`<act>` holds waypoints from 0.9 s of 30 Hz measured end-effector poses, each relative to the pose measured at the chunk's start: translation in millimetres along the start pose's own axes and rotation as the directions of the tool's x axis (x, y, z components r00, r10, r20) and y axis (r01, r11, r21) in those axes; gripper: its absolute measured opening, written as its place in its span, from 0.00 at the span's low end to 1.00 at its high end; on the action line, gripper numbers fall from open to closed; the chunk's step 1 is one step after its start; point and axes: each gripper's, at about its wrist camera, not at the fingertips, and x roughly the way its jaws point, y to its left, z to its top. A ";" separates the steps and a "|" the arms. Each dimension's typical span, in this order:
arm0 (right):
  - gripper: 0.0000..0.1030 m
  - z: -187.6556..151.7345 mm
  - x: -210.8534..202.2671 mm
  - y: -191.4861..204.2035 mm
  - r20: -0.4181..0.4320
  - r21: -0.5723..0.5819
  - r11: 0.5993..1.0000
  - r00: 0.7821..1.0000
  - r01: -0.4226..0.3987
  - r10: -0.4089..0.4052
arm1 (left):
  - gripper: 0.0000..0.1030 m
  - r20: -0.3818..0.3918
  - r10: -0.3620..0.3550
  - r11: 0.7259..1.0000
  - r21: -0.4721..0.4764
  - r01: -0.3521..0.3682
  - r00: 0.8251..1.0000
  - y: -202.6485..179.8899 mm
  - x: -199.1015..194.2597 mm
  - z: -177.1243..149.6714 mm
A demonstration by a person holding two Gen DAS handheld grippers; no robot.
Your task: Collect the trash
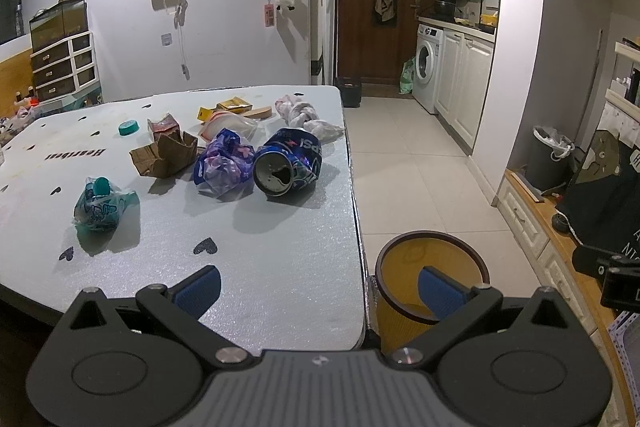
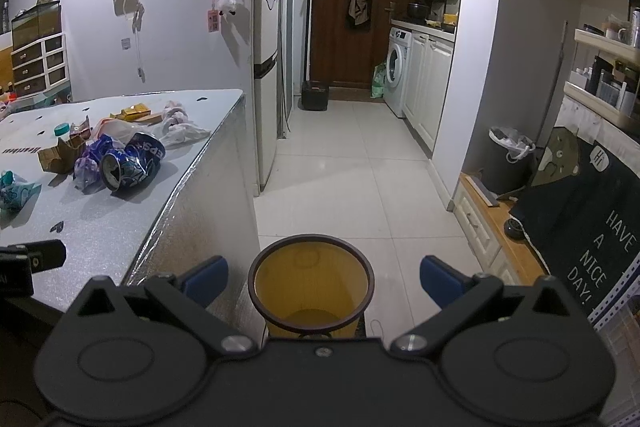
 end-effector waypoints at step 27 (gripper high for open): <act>1.00 -0.5 1.1 -0.3 -0.004 -0.001 1.000 1.000 0.000 0.000 | 1.00 0.003 -0.009 1.000 -0.003 0.009 1.000 6.1 -0.6 -0.9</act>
